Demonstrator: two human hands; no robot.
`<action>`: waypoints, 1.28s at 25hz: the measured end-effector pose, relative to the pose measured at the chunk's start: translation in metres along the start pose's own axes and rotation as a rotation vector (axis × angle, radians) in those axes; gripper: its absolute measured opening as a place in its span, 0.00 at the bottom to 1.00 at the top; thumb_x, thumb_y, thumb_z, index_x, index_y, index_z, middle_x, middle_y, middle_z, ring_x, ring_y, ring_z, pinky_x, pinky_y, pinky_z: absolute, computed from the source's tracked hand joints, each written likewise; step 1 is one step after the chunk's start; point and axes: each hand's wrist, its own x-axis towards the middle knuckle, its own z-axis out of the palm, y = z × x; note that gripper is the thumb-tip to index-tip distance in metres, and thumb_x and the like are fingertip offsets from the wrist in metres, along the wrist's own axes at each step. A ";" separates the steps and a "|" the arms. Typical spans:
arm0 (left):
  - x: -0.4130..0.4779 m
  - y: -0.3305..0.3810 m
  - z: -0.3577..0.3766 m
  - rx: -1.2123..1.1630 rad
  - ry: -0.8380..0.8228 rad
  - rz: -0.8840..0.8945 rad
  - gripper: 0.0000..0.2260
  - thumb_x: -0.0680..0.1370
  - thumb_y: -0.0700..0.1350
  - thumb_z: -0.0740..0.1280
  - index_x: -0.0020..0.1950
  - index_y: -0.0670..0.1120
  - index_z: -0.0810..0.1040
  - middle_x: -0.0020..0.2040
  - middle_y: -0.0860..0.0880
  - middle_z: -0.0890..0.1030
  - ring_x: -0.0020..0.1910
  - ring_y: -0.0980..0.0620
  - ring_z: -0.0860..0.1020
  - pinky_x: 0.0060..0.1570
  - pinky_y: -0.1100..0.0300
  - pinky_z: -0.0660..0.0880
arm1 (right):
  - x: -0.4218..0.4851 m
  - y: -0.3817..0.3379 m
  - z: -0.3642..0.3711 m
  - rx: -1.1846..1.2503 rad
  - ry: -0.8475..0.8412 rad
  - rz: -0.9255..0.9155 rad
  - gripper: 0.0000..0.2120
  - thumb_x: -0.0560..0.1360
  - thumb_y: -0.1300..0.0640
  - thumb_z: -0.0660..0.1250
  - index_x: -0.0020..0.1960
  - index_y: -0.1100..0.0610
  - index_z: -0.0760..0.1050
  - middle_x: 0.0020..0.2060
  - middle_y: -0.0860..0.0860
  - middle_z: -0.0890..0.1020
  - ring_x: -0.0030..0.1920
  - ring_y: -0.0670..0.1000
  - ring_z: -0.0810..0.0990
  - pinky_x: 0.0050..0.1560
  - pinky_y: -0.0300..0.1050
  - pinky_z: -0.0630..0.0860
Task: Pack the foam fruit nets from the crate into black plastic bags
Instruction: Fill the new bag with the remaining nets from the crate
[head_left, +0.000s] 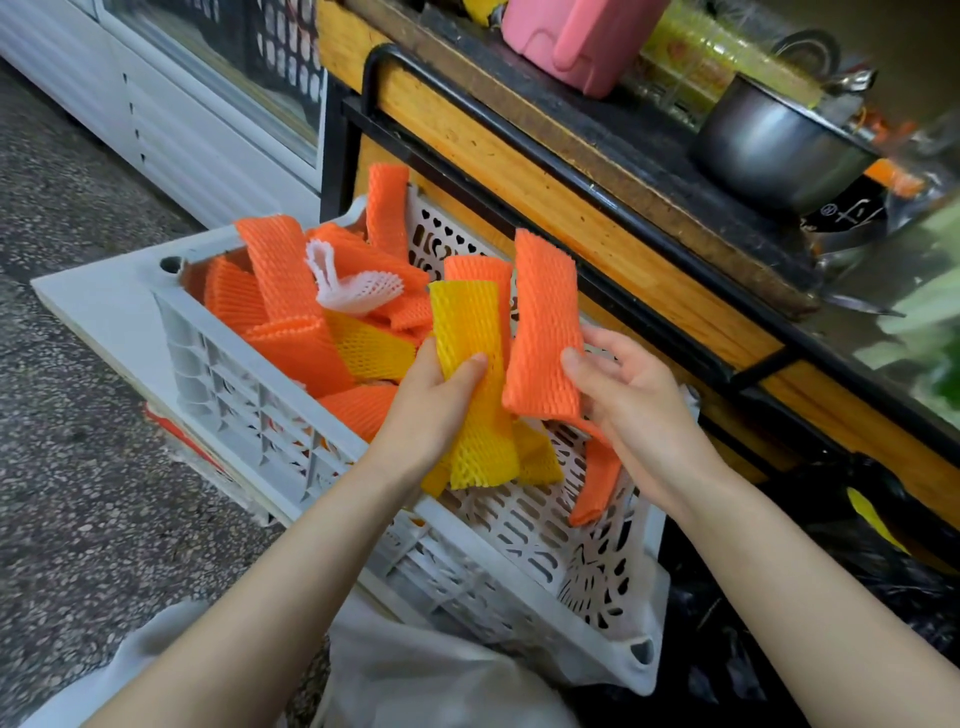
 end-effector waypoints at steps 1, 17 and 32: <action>0.001 0.000 -0.001 -0.002 0.000 -0.008 0.13 0.81 0.46 0.61 0.66 0.50 0.68 0.60 0.47 0.78 0.56 0.47 0.79 0.58 0.44 0.75 | -0.002 -0.001 0.000 -0.077 -0.031 -0.018 0.13 0.76 0.58 0.64 0.59 0.48 0.71 0.52 0.49 0.83 0.52 0.47 0.82 0.54 0.45 0.79; -0.003 0.009 -0.002 -0.016 -0.029 -0.058 0.10 0.80 0.43 0.59 0.42 0.45 0.76 0.32 0.52 0.77 0.30 0.57 0.74 0.33 0.63 0.71 | -0.007 0.005 0.007 -0.266 -0.180 0.019 0.11 0.77 0.59 0.64 0.59 0.52 0.74 0.52 0.50 0.82 0.51 0.45 0.82 0.54 0.40 0.78; 0.002 0.025 -0.026 0.190 0.223 0.039 0.15 0.75 0.48 0.69 0.59 0.45 0.75 0.51 0.49 0.81 0.47 0.54 0.81 0.46 0.57 0.79 | 0.051 0.017 0.020 -0.396 0.042 -0.170 0.20 0.78 0.55 0.63 0.69 0.52 0.64 0.61 0.46 0.74 0.59 0.41 0.74 0.54 0.31 0.71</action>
